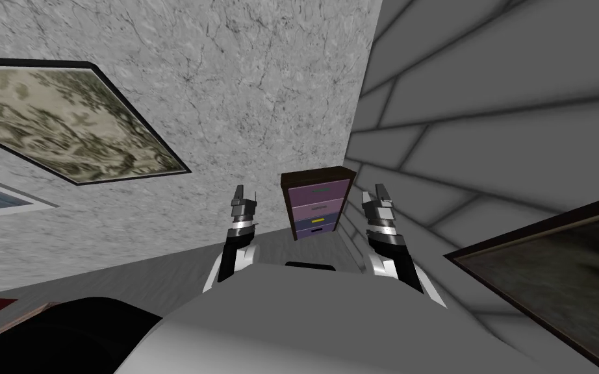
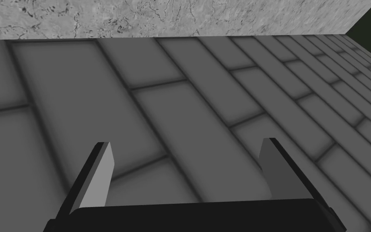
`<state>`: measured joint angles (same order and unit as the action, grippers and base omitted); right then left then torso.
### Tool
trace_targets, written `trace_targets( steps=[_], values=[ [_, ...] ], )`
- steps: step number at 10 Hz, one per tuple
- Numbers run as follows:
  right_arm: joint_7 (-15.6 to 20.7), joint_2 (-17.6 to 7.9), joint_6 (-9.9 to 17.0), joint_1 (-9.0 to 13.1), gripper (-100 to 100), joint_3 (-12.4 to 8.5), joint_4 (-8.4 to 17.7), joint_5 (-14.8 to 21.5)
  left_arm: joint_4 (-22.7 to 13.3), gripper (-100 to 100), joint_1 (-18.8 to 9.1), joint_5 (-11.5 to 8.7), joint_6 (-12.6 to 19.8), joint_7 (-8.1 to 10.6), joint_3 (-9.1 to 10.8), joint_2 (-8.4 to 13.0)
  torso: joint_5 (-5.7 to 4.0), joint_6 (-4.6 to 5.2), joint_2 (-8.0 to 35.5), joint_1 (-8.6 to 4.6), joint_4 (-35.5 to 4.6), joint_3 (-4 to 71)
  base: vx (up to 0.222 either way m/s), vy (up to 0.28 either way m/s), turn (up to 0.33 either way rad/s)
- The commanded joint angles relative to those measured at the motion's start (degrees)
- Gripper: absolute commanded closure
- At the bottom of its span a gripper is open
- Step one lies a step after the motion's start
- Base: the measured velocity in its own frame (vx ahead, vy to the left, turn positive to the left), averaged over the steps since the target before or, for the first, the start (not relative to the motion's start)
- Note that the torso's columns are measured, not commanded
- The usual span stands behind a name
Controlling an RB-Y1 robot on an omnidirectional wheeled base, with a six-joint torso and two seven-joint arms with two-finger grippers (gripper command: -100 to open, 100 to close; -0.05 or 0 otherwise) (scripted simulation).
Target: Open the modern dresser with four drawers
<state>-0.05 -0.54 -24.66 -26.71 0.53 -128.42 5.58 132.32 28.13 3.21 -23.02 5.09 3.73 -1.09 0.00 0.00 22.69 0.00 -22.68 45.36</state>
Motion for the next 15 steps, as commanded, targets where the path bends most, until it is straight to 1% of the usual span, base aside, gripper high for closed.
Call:
trace_targets(
  steps=[1,3,4,5,6,10,14,15],
  values=[
    [0.0,0.0,0.0,0.0,0,0.0,0.0,0.0,0.0,0,0.0,0.0,0.0,0.0,0.0,0.0,0.0,0.0,4.2,0.0,-4.2,8.5,0.0,0.0,0.0],
    [0.0,0.0,0.0,0.0,0,0.0,0.0,0.0,0.0,0,0.0,0.0,0.0,0.0,0.0,0.0,0.0,0.0,12.7,0.0,-12.7,25.4,0.0,0.0,0.0],
    [0.6,-1.7,0.1,0.1,-100,0.0,0.1,0.6,0.0,0,0.0,0.0,0.0,0.0,0.0,0.0,0.0,0.0,16.9,0.0,-16.9,33.8,0.01,0.008,-0.004],
    [1.3,-2.9,0.1,0.2,-100,-0.1,0.3,1.2,0.0,0,0.0,0.0,0.0,0.0,0.0,0.0,0.01,0.0,18.8,0.02,-18.8,37.8,0.016,0.016,-0.006],
    [2.1,-4.0,0.2,0.4,-100,-0.1,0.4,2.0,0.0,0,0.0,0.0,0.0,0.0,0.0,0.0,0.01,0.0,19.4,0.04,-19.4,38.9,0.019,0.018,-0.007],
    [7.0,-7.8,0.7,1.3,-100,-0.4,1.3,6.8,0.0,0,0.0,0.0,0.0,0.0,-0.01,0.0,0.02,0.0,19.6,0.07,-19.6,39.2,0.031,0.039,-0.01],
    [13.5,-10.2,1.4,2.6,-100,-0.7,2.2,13.4,0.0,0,0.0,0.0,0.0,0.0,0.0,0.0,-0.01,0.0,19.6,-0.04,-19.6,39.2,0.047,0.048,-0.015],
    [13.9,-10.2,1.4,2.6,-100,-0.7,2.2,13.5,0.0,0,0.0,0.0,0.0,0.0,0.0,0.0,0.0,0.0,19.6,0.0,-19.6,39.2,0.035,0.039,-0.006]
  ],
)
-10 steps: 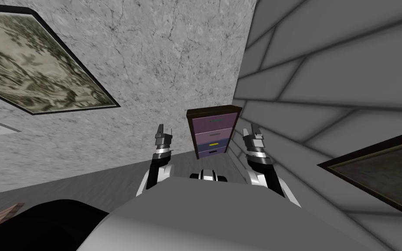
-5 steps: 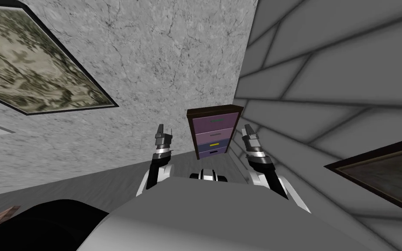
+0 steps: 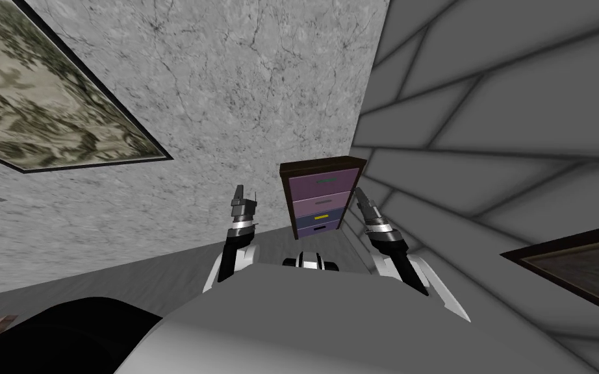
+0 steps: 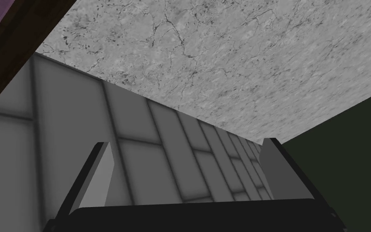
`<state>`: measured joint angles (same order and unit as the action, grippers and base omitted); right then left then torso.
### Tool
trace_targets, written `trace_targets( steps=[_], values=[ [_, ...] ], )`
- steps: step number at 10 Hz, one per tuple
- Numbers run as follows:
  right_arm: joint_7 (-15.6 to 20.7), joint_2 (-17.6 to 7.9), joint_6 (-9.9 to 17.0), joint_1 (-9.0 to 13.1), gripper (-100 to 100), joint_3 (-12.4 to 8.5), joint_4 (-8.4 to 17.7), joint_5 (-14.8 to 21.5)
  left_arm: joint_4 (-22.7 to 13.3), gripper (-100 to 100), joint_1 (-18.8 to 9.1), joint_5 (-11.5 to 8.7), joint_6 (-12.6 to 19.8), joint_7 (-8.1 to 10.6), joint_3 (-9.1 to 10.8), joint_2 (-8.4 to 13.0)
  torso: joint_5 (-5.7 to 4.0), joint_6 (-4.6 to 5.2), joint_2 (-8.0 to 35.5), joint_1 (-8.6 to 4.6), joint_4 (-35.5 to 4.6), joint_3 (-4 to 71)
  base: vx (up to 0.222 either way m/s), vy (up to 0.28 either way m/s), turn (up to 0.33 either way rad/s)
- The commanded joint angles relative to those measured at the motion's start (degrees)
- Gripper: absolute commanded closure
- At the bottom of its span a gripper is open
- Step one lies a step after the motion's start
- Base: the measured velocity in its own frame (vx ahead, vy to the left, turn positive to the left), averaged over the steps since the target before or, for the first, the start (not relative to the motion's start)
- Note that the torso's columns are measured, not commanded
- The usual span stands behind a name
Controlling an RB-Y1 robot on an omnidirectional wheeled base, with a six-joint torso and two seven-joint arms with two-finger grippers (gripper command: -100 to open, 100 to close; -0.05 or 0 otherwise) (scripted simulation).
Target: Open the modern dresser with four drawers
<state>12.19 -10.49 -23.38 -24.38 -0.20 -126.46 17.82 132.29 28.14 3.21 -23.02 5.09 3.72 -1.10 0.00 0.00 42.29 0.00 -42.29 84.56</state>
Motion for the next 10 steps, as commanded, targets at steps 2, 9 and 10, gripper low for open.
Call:
trace_targets(
  steps=[2,9,10],
  values=[
    [5.3,-1.0,0.5,1.0,-100,-0.2,0.7,5.0,0.0,0,0.0,0.0,0.0,0.0,0.0,0.0,0.0,0.0,0.0,-0.01,0.0,0.0,0.03,0.045,-0.014],
    [14.6,-2.2,1.3,2.5,-100,-0.7,1.8,13.7,0.0,0,0.0,0.0,0.0,0.0,0.0,0.0,0.01,0.0,0.0,0.03,0.0,0.0,0.042,0.046,-0.012],
    [16.7,-2.5,1.6,3.0,-100,-0.8,2.1,15.9,0.0,0,0.0,0.0,0.0,0.0,0.0,0.0,0.0,0.0,0.0,-0.03,0.0,0.0,0.034,0.044,-0.012]
  ],
)
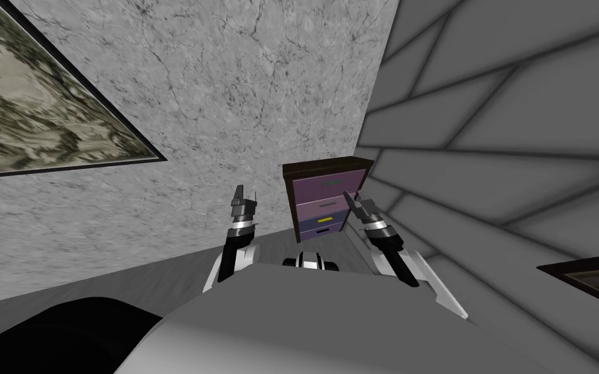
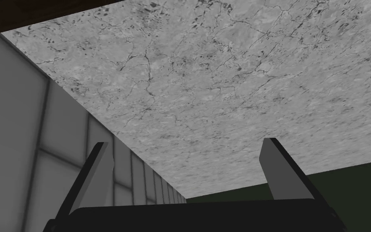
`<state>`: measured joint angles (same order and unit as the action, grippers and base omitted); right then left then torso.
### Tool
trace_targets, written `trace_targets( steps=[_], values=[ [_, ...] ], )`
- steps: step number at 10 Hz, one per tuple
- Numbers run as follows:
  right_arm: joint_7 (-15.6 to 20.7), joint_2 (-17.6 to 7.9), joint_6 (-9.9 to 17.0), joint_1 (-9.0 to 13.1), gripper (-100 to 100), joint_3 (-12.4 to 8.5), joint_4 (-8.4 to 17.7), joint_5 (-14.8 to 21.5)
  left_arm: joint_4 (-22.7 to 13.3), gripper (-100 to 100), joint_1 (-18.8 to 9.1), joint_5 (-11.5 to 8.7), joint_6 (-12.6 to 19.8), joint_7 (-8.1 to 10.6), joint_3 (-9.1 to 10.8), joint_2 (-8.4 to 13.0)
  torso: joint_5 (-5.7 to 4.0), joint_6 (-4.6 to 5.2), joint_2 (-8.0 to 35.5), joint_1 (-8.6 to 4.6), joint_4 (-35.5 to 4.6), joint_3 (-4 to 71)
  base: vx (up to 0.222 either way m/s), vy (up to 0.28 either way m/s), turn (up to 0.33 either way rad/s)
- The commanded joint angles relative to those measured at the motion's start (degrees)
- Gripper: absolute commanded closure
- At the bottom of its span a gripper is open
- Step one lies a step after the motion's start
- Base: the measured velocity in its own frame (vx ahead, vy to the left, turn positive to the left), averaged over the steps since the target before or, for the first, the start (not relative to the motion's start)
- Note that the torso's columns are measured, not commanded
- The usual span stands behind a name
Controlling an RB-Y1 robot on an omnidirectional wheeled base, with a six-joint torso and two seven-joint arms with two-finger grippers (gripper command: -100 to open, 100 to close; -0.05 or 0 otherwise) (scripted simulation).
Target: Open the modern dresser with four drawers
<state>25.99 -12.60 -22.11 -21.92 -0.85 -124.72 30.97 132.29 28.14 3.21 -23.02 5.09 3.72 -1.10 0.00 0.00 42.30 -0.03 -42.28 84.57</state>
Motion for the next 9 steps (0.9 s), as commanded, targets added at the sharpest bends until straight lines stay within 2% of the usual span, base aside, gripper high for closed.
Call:
trace_targets(
  steps=[1,2,3,4,8,9],
  values=[
    [4.4,-0.7,0.5,1.0,-100,-0.3,0.8,4.5,0.0,0,0.0,0.0,0.0,0.0,0.0,0.0,0.0,0.0,0.0,0.01,0.0,0.0,0.042,0.064,-0.018],
    [5.4,-0.7,0.5,1.0,-100,-0.3,0.8,5.1,0.0,0,0.0,0.0,0.0,0.0,0.0,0.0,0.02,0.0,0.0,0.08,0.0,0.0,0.034,0.045,-0.012],
    [7.4,-1.2,0.8,1.4,-100,-0.4,1.2,7.3,0.0,0,0.0,0.0,0.0,0.0,0.0,0.0,0.01,0.0,0.0,0.01,0.0,0.0,0.039,0.038,-0.015],
    [7.8,-1.2,0.8,1.4,-100,-0.4,1.2,7.4,0.0,0,0.0,0.0,0.0,0.0,0.0,0.0,-0.01,0.0,0.0,-0.01,0.0,0.0,0.032,0.032,-0.006],
    [14.5,-2.8,1.6,2.9,-100,-0.8,2.9,14.2,0.0,0,0.0,0.0,0.0,0.0,0.0,0.0,0.02,-0.01,0.0,0.06,0.0,0.0,0.042,0.051,-0.014],
    [15.1,-2.8,1.6,2.9,-100,-0.8,2.9,14.4,0.0,0,0.0,0.0,0.0,0.0,0.0,0.0,0.0,0.0,0.0,0.03,0.0,0.0,0.027,0.038,-0.007]
  ],
)
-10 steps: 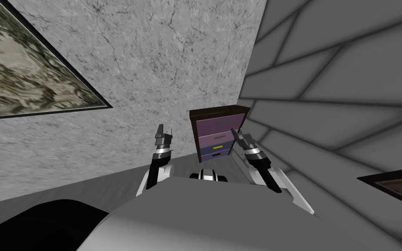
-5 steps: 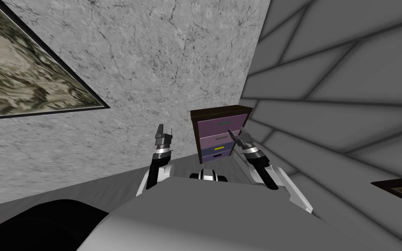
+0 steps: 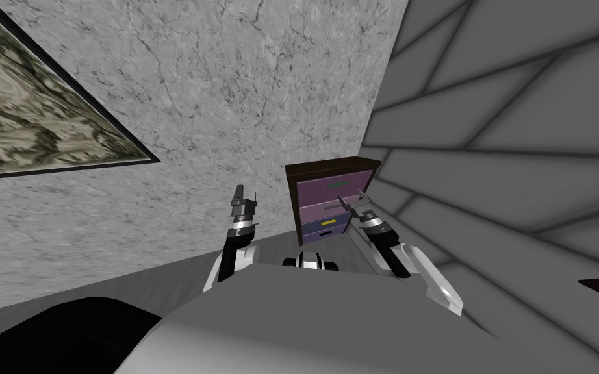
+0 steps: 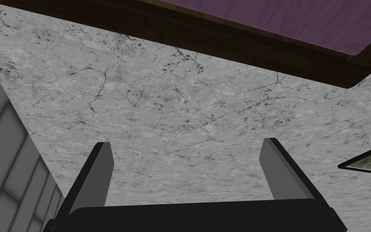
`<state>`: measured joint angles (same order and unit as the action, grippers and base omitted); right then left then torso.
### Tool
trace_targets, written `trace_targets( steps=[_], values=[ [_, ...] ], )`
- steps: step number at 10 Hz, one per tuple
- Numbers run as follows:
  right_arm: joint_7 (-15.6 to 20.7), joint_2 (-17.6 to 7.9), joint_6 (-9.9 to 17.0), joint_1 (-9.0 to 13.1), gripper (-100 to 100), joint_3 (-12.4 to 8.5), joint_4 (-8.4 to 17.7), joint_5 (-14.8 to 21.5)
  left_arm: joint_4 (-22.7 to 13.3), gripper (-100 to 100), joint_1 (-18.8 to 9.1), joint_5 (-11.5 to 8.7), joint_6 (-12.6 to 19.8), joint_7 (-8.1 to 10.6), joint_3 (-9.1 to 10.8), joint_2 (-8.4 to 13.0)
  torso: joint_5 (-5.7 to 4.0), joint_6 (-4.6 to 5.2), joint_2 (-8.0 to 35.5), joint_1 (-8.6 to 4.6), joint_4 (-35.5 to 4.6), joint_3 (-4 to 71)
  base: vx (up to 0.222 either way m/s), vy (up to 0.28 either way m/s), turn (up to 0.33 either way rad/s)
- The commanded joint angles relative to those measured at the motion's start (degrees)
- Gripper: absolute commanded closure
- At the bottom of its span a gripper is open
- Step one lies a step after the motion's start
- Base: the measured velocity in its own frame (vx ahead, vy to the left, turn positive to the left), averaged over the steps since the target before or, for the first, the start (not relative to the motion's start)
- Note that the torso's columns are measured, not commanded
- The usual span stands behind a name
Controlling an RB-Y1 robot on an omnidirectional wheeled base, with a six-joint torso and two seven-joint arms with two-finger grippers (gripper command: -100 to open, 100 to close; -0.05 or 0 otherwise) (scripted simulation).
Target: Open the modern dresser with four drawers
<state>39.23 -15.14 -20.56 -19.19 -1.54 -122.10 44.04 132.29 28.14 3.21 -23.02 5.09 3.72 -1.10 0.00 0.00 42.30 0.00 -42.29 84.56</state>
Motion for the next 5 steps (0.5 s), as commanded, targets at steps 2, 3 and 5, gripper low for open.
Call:
trace_targets(
  steps=[2,3,5],
  values=[
    [4.2,-0.9,0.4,0.7,-100,-0.2,1.0,3.6,0.0,0,0.0,0.0,0.0,0.0,0.0,0.0,-0.01,0.0,0.0,-0.04,0.0,0.0,0.031,0.034,-0.011],
    [6.6,-1.6,0.7,1.2,-100,-0.4,1.7,5.9,0.0,0,0.0,0.0,0.0,0.0,0.0,0.0,-0.01,0.0,0.0,-0.03,0.0,0.0,0.044,0.038,-0.013],
    [9.0,-2.3,1.0,1.7,-100,-0.5,2.4,8.2,0.0,0,0.0,0.0,0.0,0.0,0.0,0.0,0.02,0.0,-0.1,0.06,0.0,0.1,0.05,0.051,-0.015]
  ],
)
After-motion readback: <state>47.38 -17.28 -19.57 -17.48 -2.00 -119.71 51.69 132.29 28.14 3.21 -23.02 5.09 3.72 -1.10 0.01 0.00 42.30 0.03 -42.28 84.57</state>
